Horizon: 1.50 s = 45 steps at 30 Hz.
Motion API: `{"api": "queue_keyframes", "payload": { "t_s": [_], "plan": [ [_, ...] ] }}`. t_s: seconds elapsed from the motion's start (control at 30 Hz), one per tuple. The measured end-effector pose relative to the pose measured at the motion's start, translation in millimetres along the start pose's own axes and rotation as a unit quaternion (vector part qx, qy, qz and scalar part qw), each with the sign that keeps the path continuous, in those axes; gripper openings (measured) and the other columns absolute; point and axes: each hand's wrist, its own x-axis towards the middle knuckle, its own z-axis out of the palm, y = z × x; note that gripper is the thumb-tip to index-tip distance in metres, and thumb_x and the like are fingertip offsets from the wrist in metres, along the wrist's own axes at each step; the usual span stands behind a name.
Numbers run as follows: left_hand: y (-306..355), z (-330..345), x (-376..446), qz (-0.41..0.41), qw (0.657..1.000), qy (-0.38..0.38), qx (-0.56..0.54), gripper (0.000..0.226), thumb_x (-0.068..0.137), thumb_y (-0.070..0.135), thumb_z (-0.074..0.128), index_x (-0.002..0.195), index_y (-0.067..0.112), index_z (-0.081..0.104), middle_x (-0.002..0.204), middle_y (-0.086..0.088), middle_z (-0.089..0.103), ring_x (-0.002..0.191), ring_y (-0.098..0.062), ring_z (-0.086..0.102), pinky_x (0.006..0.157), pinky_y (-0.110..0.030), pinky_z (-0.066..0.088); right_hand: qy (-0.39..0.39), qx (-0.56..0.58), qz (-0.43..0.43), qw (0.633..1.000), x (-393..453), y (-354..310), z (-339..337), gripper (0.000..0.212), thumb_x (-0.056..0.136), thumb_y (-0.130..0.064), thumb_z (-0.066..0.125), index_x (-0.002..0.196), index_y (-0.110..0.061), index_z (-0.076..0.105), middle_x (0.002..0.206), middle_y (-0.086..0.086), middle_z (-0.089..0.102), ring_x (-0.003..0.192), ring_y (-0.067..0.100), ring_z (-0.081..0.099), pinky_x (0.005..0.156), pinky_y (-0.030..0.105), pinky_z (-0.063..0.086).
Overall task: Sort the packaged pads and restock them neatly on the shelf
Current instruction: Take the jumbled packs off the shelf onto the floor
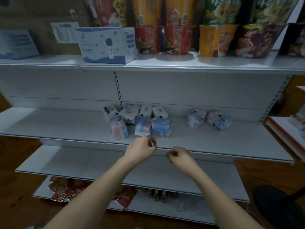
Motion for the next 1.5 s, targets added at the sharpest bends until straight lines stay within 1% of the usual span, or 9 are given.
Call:
{"api": "queue_keyframes", "payload": {
  "t_s": [0.13,0.33,0.47,0.57,0.8,1.07,1.27,1.4,1.5],
  "plan": [
    [-17.6,-1.5,38.5,-0.014,1.0,-0.007,-0.023,0.015,0.09,0.037,0.057,0.098,0.028,0.066,0.098,0.011,0.067,0.086,-0.015,0.062,0.068,-0.027,0.048,-0.023,-0.027,0.007,0.999,30.5,0.0,5.9,0.025,0.087,-0.038,0.061,0.076,-0.015,0.061,0.079,0.005,0.068,0.077,0.026,0.064,0.065,0.034,0.049],
    [-37.4,-3.7,126.1,-0.009,0.999,0.014,-0.042,0.017,0.095,0.029,0.053,0.093,0.017,0.065,0.096,-0.003,0.07,0.09,-0.025,0.065,0.076,-0.034,0.053,-0.017,-0.023,-0.019,0.999,102.6,-10.2,-7.6,0.022,0.09,-0.032,0.062,0.081,-0.013,0.06,0.075,0.003,0.063,0.072,0.019,0.06,0.06,0.028,0.04],
    [-49.2,-5.7,196.6,-0.047,0.996,0.002,-0.077,0.02,0.089,0.019,0.058,0.106,0.013,0.063,0.101,-0.005,0.069,0.092,-0.025,0.063,0.079,-0.033,0.053,0.019,-0.046,-0.037,0.998,168.7,-33.9,-18.9,0.019,0.092,-0.025,0.058,0.075,-0.017,0.051,0.071,-0.003,0.055,0.066,0.013,0.052,0.058,0.029,0.036],
    [-67.6,3.0,235.5,-0.045,0.996,0.007,-0.077,0.03,0.089,0.027,0.06,0.117,0.017,0.057,0.114,-0.006,0.059,0.101,-0.026,0.056,0.079,-0.03,0.044,0.075,-0.066,-0.039,0.994,218.4,-47.0,-17.2,0.011,0.09,-0.023,0.06,0.088,-0.015,0.053,0.087,0.005,0.058,0.079,0.018,0.054,0.062,0.029,0.039],
    [-85.7,21.6,298.8,-0.062,0.993,-0.06,0.077,0.057,0.089,0.041,0.061,0.136,0.014,0.042,0.143,-0.018,0.033,0.118,-0.04,0.045,0.089,-0.044,0.045,0.096,-0.087,-0.005,0.992,295.0,-50.3,6.4,0.049,0.085,-0.034,0.068,0.121,-0.01,0.044,0.116,0.013,0.046,0.108,0.031,0.048,0.081,0.036,0.045],
    [-72.7,42.0,311.7,-0.029,0.986,-0.009,0.162,0.059,0.083,0.046,0.065,0.133,0.021,0.047,0.13,-0.014,0.044,0.119,-0.04,0.046,0.094,-0.047,0.036,-0.003,-0.052,0.033,0.998,317.0,-27.5,4.8,0.065,0.084,-0.031,0.073,0.128,-0.009,0.031,0.115,0.013,0.057,0.092,0.025,0.057,0.072,0.033,0.047],
    [-53.0,60.6,321.8,0.003,0.998,-0.05,0.025,0.063,0.075,0.042,0.074,0.129,0.019,0.052,0.127,-0.012,0.043,0.108,-0.034,0.054,0.093,-0.039,0.046,-0.023,-0.072,0.065,0.995,312.9,-4.8,-29.7,0.069,0.085,-0.026,0.071,0.136,-0.009,0.027,0.116,0.016,0.056,0.091,0.025,0.056,0.071,0.037,0.048],
    [-32.0,78.4,325.7,-0.035,0.998,-0.048,-0.02,0.076,0.077,0.042,0.075,0.14,0.018,0.04,0.138,-0.015,0.03,0.122,-0.037,0.039,0.104,-0.042,0.035,-0.047,-0.06,0.093,0.993,308.5,12.6,-54.7,0.084,0.087,-0.027,0.069,0.151,-0.015,0.016,0.135,0.017,0.049,0.109,0.027,0.056,0.077,0.029,0.047],
    [-27.3,90.1,333.1,-0.058,0.997,-0.029,-0.034,0.084,0.077,0.038,0.076,0.144,0.015,0.031,0.146,-0.017,0.022,0.13,-0.04,0.03,0.104,-0.044,0.033,-0.049,-0.071,0.101,0.991,309.6,16.0,-54.9,0.091,0.084,-0.037,0.072,0.152,-0.02,0.014,0.147,0.015,0.037,0.122,0.03,0.051,0.091,0.034,0.051]
  ]
}}
